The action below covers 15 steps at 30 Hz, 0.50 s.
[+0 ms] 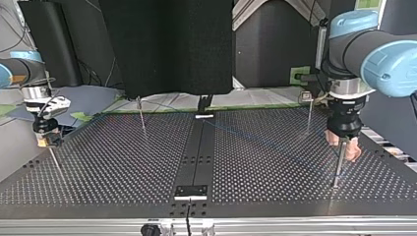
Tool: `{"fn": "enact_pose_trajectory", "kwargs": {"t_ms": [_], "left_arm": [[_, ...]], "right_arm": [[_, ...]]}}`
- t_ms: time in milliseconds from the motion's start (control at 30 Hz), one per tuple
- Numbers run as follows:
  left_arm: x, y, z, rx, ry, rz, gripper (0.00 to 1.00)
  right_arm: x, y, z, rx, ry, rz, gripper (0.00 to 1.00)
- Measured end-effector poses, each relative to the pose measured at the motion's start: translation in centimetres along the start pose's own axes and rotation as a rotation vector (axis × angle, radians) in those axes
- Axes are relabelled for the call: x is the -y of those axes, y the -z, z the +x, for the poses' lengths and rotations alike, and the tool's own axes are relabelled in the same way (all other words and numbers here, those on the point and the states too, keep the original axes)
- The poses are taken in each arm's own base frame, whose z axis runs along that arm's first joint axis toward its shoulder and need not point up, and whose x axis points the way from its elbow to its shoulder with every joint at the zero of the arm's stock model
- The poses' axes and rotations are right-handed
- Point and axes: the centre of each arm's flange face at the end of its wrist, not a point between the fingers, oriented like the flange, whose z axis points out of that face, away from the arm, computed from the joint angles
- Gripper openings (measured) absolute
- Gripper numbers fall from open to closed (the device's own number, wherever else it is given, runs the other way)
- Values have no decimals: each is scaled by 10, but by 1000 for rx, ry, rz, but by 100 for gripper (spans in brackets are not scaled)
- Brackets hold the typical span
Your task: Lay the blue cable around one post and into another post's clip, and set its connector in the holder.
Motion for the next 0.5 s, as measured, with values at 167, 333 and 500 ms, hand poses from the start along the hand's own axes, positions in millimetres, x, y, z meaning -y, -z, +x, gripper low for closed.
{"fn": "enact_pose_trajectory", "kwargs": {"t_ms": [167, 333, 500], "left_arm": [[1, 1, -2, 5, -48, 1, 100], [1, 2, -2, 4, -99, 3, 100], [2, 2, -2, 5, -153, 3, 100]], "right_arm": [[0, 0, 0, 0, 0, 0, 100], [0, 0, 0, 0, 0, 0, 100], [0, 0, 0, 0, 0, 0, 100]]}}
